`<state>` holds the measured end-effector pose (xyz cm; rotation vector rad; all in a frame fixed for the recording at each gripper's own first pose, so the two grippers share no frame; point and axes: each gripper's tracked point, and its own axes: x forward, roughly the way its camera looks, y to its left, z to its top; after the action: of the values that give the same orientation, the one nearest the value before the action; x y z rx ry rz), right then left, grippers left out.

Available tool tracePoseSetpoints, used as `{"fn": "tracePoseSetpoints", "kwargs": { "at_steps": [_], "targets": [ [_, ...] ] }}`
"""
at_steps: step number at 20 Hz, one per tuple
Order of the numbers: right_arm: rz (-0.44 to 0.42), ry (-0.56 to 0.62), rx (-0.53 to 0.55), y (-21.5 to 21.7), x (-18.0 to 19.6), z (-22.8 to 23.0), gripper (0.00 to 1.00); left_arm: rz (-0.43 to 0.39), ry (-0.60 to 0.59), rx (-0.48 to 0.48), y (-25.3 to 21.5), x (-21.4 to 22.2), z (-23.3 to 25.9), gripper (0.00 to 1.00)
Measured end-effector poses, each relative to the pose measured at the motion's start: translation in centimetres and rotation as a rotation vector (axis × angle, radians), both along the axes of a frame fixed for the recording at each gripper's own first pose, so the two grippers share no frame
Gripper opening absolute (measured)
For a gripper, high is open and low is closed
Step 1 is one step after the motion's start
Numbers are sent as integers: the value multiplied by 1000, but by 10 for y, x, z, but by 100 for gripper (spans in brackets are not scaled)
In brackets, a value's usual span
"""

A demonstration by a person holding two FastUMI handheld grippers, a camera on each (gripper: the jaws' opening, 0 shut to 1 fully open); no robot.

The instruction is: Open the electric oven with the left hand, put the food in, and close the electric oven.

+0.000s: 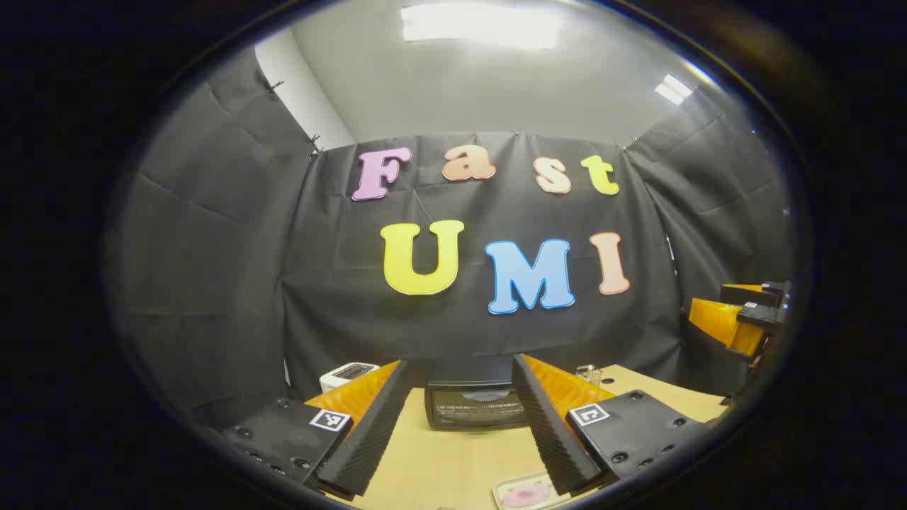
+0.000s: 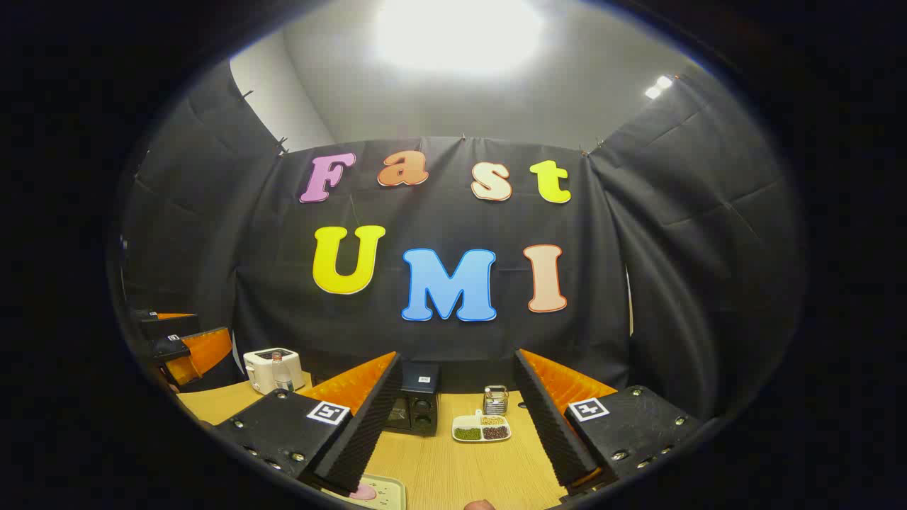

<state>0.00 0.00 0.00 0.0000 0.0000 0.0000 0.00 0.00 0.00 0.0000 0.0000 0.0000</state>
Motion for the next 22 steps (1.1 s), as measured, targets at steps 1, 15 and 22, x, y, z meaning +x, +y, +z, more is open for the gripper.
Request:
{"fn": "tracePoseSetpoints", "kwargs": {
  "at_steps": [1, 15, 22],
  "targets": [
    [-3, -1, 2, -3, 1, -1, 96, -1, -4, -1, -2, 0, 2, 100],
    [28, 2, 36, -32, 17, -24, 96, 38, 11, 8, -32, 7, -11, 92],
    [-6, -4, 23, -48, 31, -33, 96, 38, 20, 2, -34, 73, -33, 100]
  ]
}}
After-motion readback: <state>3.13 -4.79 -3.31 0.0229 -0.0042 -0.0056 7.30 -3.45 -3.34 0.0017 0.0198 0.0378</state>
